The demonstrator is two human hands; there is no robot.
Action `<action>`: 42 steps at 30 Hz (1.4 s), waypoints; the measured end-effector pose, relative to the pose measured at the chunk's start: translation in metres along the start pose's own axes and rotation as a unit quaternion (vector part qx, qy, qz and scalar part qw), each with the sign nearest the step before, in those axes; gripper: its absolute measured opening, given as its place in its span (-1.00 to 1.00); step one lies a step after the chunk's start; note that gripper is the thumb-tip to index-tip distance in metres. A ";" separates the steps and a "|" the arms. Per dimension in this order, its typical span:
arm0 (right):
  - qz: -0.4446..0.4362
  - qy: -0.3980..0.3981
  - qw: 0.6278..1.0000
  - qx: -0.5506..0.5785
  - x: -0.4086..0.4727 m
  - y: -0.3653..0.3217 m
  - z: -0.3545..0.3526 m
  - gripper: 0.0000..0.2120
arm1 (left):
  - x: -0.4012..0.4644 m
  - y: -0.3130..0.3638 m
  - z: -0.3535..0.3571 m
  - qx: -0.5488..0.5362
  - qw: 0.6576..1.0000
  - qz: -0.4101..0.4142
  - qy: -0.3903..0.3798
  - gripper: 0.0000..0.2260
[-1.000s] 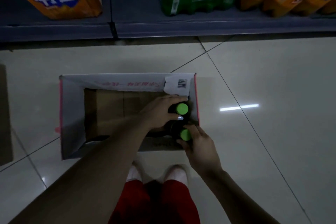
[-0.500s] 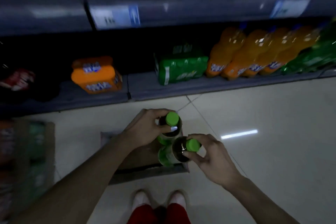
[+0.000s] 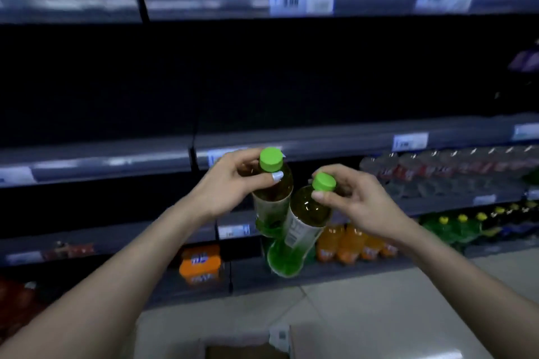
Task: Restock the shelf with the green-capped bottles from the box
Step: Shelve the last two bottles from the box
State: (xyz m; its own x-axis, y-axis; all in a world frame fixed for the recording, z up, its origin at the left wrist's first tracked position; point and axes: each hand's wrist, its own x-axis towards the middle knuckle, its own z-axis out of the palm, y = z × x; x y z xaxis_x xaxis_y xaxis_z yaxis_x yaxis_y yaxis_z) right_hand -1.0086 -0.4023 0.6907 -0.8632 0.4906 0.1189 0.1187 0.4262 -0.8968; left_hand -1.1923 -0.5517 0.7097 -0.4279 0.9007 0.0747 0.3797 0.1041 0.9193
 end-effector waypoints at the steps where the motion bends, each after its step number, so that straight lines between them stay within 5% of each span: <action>1: -0.018 0.002 1.000 0.001 0.008 -0.023 -0.012 -0.68 | 0.001 0.023 -0.009 0.007 1.000 0.015 0.012 -0.72; 10: -0.164 0.047 0.981 0.091 0.064 -0.197 -0.090 -0.77 | 0.020 0.196 -0.085 -0.001 0.990 0.122 0.068 -0.79; 19: -0.248 0.149 0.953 0.090 0.132 -0.278 -0.164 -0.88 | 0.076 0.302 -0.121 0.023 0.960 0.187 0.205 -0.85; 29: -0.273 0.207 0.937 0.061 0.248 -0.264 -0.209 -0.96 | 0.188 0.311 -0.116 0.044 0.929 0.150 0.336 -0.88; 34: -0.256 0.214 0.938 0.095 0.301 -0.268 -0.221 -0.95 | 0.238 0.315 -0.126 0.011 0.923 0.104 0.371 -0.50; 37: -0.245 0.250 0.935 0.054 0.324 -0.262 -0.225 -0.79 | 0.266 0.303 -0.126 0.026 0.915 0.075 0.394 -0.52; 42: -0.238 0.267 0.934 0.002 0.344 -0.242 -0.220 -0.88 | 0.293 0.284 -0.128 0.068 0.896 0.037 0.438 -0.48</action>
State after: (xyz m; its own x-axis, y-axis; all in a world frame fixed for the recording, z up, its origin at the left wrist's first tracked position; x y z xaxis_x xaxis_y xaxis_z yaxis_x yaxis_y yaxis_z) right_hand -1.2259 -0.1694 1.0423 -0.4507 0.5564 0.6981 -0.2190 0.6892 -0.6907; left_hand -1.3150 -0.3118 1.0420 -0.8542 0.2369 0.4628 0.5044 0.1620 0.8481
